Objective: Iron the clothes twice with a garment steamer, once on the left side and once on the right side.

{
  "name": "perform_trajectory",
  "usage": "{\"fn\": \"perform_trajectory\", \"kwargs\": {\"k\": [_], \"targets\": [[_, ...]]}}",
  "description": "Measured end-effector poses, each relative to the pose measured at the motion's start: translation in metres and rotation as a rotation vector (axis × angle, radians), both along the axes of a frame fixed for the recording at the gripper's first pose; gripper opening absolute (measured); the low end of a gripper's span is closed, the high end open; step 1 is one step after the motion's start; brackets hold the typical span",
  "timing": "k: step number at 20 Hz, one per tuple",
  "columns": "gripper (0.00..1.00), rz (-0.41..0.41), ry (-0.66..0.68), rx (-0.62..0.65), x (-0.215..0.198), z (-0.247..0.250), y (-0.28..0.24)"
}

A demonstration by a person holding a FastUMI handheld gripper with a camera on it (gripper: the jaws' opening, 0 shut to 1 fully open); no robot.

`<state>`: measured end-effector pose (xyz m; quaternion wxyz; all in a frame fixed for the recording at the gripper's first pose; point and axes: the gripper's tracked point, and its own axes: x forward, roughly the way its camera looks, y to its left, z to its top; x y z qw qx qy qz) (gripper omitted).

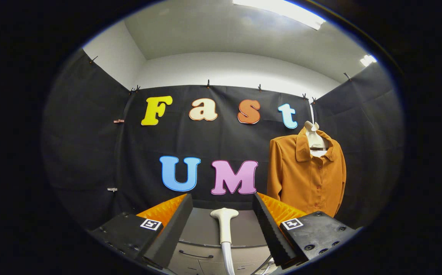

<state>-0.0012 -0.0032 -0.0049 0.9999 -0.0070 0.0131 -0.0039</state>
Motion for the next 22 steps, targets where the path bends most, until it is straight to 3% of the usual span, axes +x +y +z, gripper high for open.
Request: {"fn": "perform_trajectory", "kwargs": {"k": [13, 22], "targets": [[0.98, -0.009, 0.047, -0.002, 0.020, -0.019, 0.013], [0.98, -0.067, 0.160, -0.004, 0.031, -0.057, 0.025]]}}
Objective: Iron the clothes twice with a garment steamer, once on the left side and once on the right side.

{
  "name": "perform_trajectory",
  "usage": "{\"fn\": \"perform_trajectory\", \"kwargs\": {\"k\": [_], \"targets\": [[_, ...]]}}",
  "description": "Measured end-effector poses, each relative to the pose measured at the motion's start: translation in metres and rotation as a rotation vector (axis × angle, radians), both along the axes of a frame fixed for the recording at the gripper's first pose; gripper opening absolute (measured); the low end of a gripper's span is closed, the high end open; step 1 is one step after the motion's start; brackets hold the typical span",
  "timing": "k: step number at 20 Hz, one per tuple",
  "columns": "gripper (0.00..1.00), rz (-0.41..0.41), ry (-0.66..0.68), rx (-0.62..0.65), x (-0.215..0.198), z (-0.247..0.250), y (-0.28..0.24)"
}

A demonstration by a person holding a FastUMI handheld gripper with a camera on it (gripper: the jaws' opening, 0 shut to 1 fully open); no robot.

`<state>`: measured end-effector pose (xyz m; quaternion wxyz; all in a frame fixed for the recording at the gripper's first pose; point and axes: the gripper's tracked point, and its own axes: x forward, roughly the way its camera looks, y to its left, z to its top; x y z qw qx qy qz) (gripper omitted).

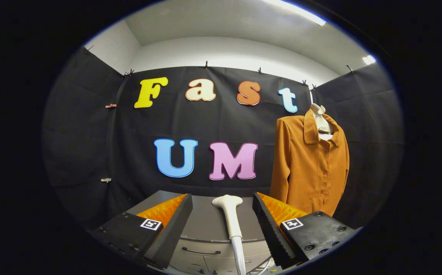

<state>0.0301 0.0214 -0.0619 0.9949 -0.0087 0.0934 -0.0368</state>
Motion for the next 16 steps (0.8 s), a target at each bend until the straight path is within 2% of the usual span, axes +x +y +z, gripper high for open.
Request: {"fn": "perform_trajectory", "kwargs": {"k": [7, 16], "targets": [[0.98, -0.052, 0.091, 0.027, 0.016, -0.035, -0.008], [0.98, 0.007, 0.294, 0.058, 0.090, -0.122, -0.028]]}}
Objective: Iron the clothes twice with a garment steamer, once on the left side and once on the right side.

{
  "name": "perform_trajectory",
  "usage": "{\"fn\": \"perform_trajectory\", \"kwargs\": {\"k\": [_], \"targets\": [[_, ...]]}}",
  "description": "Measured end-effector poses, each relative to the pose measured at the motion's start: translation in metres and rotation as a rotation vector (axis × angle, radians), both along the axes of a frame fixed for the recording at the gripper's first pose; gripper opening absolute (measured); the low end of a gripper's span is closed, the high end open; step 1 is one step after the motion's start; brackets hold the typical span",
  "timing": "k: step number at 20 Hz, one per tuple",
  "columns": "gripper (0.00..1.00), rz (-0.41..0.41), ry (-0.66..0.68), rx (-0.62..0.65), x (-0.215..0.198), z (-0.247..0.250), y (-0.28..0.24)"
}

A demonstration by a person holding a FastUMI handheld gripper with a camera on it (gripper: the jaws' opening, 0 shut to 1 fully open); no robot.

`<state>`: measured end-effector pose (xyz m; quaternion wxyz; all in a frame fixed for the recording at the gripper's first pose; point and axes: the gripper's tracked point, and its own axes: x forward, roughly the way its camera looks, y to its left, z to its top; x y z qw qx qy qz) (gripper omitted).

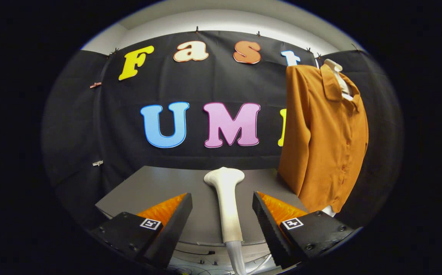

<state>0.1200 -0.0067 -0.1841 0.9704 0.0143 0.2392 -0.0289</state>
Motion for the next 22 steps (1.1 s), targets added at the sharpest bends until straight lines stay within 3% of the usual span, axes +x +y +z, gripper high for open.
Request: {"fn": "perform_trajectory", "kwargs": {"k": [14, 16, 17, 19, 20, 22], "targets": [[0.96, 0.027, 0.317, -0.004, 0.032, -0.097, -0.014], [0.84, 0.028, 0.325, 0.006, 0.035, -0.097, -0.012], [0.83, 0.030, 0.324, 0.007, 0.035, -0.093, -0.011], [0.64, 0.024, 0.325, 0.005, 0.038, -0.098, -0.013], [0.48, 0.034, 0.324, 0.010, 0.038, -0.098, -0.011], [0.41, 0.048, 0.320, -0.001, 0.040, -0.097, -0.010]]}}
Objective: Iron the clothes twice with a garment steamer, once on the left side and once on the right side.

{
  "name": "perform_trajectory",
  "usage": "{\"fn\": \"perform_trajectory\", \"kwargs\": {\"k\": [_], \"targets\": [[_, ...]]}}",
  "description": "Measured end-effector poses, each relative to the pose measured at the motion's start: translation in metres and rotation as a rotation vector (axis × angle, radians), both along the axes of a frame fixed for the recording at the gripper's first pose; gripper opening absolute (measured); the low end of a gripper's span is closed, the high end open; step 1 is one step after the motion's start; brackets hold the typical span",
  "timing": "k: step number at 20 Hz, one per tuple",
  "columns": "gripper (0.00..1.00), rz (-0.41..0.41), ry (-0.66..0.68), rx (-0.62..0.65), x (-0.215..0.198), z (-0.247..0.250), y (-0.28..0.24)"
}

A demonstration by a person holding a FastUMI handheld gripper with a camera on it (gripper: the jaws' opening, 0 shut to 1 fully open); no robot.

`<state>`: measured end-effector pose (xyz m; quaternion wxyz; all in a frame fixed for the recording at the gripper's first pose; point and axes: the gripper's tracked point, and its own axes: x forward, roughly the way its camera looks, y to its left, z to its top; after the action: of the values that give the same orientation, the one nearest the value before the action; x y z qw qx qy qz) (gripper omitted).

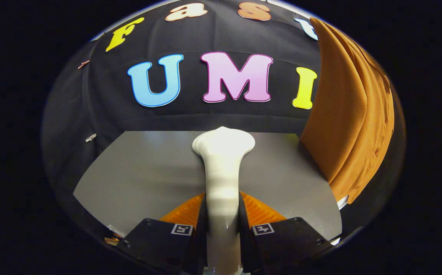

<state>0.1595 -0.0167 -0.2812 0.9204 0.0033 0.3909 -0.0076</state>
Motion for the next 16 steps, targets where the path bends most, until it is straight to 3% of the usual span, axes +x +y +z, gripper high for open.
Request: {"fn": "perform_trajectory", "kwargs": {"k": [3, 16], "targets": [[0.37, 0.000, -0.004, 0.011, 0.000, 0.000, 0.000], [0.37, -0.024, -0.122, 0.026, -0.009, 0.039, -0.003]]}}
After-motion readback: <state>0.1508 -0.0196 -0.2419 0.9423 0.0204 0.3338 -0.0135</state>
